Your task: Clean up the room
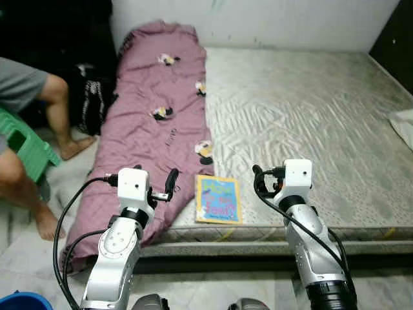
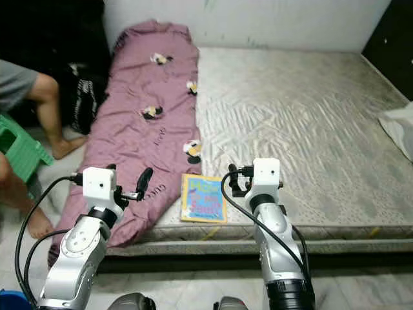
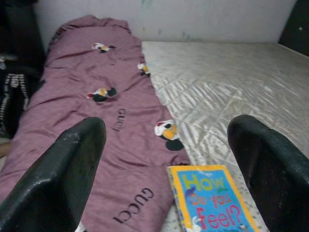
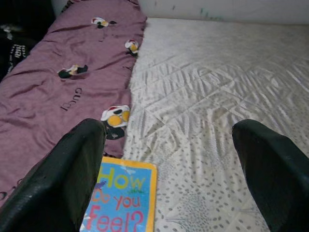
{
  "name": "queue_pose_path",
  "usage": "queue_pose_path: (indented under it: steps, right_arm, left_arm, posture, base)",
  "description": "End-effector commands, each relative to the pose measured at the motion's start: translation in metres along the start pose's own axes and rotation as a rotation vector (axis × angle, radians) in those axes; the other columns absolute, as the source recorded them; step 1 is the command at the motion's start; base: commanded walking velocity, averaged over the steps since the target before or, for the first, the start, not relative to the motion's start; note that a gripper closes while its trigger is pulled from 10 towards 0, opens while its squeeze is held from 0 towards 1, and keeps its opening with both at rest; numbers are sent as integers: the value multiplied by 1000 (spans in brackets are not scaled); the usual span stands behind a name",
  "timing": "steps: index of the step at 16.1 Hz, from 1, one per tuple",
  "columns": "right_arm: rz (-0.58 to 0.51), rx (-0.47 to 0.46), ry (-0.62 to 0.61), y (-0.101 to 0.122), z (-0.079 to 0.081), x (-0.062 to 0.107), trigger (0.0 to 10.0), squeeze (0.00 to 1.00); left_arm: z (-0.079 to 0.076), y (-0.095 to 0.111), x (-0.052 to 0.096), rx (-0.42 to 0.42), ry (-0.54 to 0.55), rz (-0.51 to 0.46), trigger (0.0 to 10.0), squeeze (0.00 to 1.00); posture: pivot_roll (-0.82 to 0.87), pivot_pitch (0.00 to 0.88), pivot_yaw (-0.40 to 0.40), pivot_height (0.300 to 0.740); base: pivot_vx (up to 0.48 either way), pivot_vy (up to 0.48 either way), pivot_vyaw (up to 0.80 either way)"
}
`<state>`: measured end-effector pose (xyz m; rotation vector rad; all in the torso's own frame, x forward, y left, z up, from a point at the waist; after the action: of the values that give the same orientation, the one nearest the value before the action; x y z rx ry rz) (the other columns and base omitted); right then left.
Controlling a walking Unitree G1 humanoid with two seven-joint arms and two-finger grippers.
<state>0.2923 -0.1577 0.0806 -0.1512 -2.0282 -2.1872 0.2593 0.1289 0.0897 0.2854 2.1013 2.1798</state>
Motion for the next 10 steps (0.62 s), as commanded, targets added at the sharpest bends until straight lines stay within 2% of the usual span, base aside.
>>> queue_pose_path:
  steps: [1,4,10]
  right_arm:
    - [3,0,-9,1,-3,-2,10000,0]
    - [9,-3,-5,-1,0,-1,10000,0]
    - [18,0,1,-3,0,-1,10000,0]
  left_arm:
    - [-2,5,1,3,-28,-23,10000,0]
    - [-4,5,3,-5,-53,-26,10000,0]
    - [-8,4,5,9,-71,-24,10000,0]
  posture:
    - [-3,55,-18,740]
    - [-1,54,-17,740]
    - [4,59,-25,740]
  base:
    - [0,0,0]
    - [0,0,0]
    - [306,0,0]
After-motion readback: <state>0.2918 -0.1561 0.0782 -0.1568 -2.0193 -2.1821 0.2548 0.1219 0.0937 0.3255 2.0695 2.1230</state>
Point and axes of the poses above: a point about 5 cm out from each wrist's last joint towards the gripper, its own x axis pointing back from the gripper into the wrist, its own y axis along the axis of the wrist's last joint, z = x × y, the point moved 1 cm from there along -x, pointing out of the wrist towards the gripper, and after that the axes turned 4 degrees about -x, right-handed, at the moved point
